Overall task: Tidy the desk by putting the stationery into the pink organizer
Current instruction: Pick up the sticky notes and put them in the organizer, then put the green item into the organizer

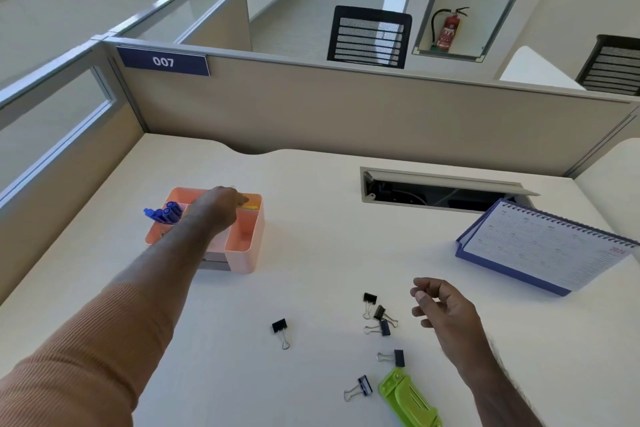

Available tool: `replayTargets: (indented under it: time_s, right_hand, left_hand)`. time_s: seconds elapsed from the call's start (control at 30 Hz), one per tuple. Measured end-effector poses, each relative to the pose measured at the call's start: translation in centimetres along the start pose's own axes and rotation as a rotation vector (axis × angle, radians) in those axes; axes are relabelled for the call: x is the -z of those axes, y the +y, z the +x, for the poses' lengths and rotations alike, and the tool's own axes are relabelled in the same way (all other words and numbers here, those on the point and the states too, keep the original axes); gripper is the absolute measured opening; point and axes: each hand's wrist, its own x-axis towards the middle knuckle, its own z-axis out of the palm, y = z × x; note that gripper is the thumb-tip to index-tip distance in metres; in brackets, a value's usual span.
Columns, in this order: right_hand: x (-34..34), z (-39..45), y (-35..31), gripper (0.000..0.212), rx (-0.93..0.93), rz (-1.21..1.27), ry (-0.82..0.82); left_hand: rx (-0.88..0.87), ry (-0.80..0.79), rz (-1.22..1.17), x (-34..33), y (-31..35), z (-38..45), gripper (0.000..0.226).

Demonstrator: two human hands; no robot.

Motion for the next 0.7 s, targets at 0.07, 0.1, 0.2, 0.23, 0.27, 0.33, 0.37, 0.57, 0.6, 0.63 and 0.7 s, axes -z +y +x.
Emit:
replayTargets:
  time_s: [0.07,0.1,0.2,0.23,0.27,0.33,0.37,0.57,0.6,0.63,0.7]
  right_hand:
    - [0.2,0.0,0.1,0.018,-0.003,0.005,0.002]
    - [0.3,0.0,0.1,0.018,-0.003,0.009,0.003]
    - [0.5,-0.1,0.0,0.017,0.0,0.011,0.016]
    - [0.7,-0.1,0.0,0.016,0.002,0.008,0.025]
    - [0.8,-0.1,-0.1,0.016,0.009,0.003,0.035]
    - [1.2,-0.2,0.2,0.016,0.025,-0.017,0.065]
    - [1.6,-0.2,0.4,0.017,0.035,-0.036,0.09]
    - [4.6,-1.4,2.7,0.018,0.088,-0.192,0.215]
    - [5.0,-1.8,3.1,0.02,0.102,-0.221,0.212]
    - [5.4,-2.1,3.6,0.021,0.114,-0.257,0.207]
    - [6.1,-2.7,4.6,0.025,0.131,-0.369,0.184]
  left_hand:
    - [0.01,0.026,-0.037,0.2,-0.5,0.1,0.053]
    - [0.007,0.045,-0.06,0.4,-0.7,0.1,0.054]
    - [-0.023,0.111,-0.108,0.8,-0.8,-0.6,0.05]
    - [-0.039,0.15,-0.136,0.9,-0.7,-1.0,0.047]
    - [-0.057,0.195,-0.168,1.0,-0.6,-1.6,0.045]
    - [-0.106,0.283,-0.223,1.1,0.0,-3.0,0.04]
    - [-0.145,0.326,-0.241,1.0,0.3,-3.8,0.038]
    - [-0.245,0.438,-0.302,-0.9,4.0,-9.1,0.043]
    - [-0.254,0.44,-0.313,-1.5,4.7,-10.0,0.044]
    - [-0.259,0.436,-0.323,-2.1,5.3,-10.8,0.045]
    - [-0.258,0.408,-0.323,-3.6,6.6,-12.6,0.048]
